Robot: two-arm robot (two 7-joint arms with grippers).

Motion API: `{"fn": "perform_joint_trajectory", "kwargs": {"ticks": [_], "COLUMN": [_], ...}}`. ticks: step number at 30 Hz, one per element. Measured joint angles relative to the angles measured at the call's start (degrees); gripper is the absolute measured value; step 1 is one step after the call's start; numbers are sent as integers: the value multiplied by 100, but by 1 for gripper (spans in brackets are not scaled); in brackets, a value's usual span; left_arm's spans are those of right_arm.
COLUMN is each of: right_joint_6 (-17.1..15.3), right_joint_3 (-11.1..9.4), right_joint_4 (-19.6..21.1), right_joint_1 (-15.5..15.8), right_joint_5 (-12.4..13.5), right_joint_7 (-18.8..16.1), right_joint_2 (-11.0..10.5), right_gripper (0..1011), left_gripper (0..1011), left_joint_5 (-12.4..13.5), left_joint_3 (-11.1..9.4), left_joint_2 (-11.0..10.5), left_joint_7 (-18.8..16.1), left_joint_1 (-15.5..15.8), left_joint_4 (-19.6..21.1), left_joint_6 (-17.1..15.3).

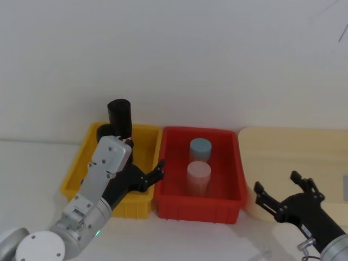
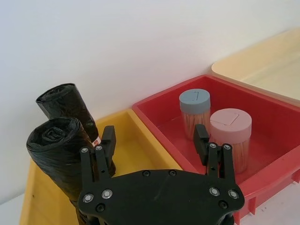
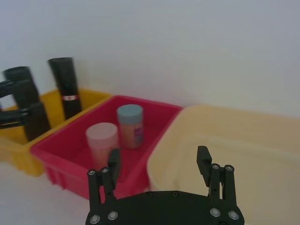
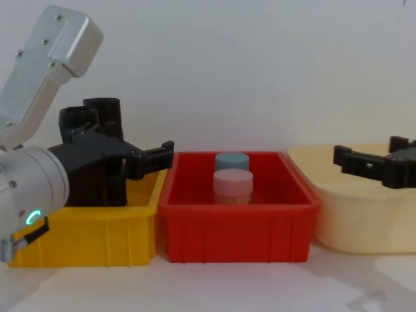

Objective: Pick up the garbage bag with the one hand and transfer it to the other hand.

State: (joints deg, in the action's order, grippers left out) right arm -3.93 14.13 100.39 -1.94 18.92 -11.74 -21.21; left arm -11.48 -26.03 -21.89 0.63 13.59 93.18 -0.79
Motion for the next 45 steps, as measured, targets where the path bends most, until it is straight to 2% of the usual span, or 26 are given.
{"fn": "perform_joint_trajectory", "kwargs": {"ticks": [12,14,15,21,31,45], "right_joint_6": [-393,-526,-526,-803,-1006,-1038], "right_joint_3": [332,460,460,779,1118,1424], "right_joint_4": [-247,-370,-370,-686,-1182,-1857], "right_joint_1": [-556,-794,-794,-1332,-1905,-2451], "right_joint_5": [173,185,185,175,68,-70], "right_joint_7": [-759,-961,-961,-1332,-1575,-1600], "right_joint_2": [-168,-195,-195,-186,-84,159], "right_gripper": [999,999,999,999,999,999], "left_gripper": [1001,1001,1002,1002,1001,1002], "left_joint_5": [0,0,0,0,0,0], "left_joint_3": [0,0,0,0,0,0], "left_joint_2": [0,0,0,0,0,0], "left_joint_7": [0,0,0,0,0,0], "left_joint_1": [0,0,0,0,0,0], "left_joint_4": [0,0,0,0,0,0], "left_joint_6": [0,0,0,0,0,0]}}
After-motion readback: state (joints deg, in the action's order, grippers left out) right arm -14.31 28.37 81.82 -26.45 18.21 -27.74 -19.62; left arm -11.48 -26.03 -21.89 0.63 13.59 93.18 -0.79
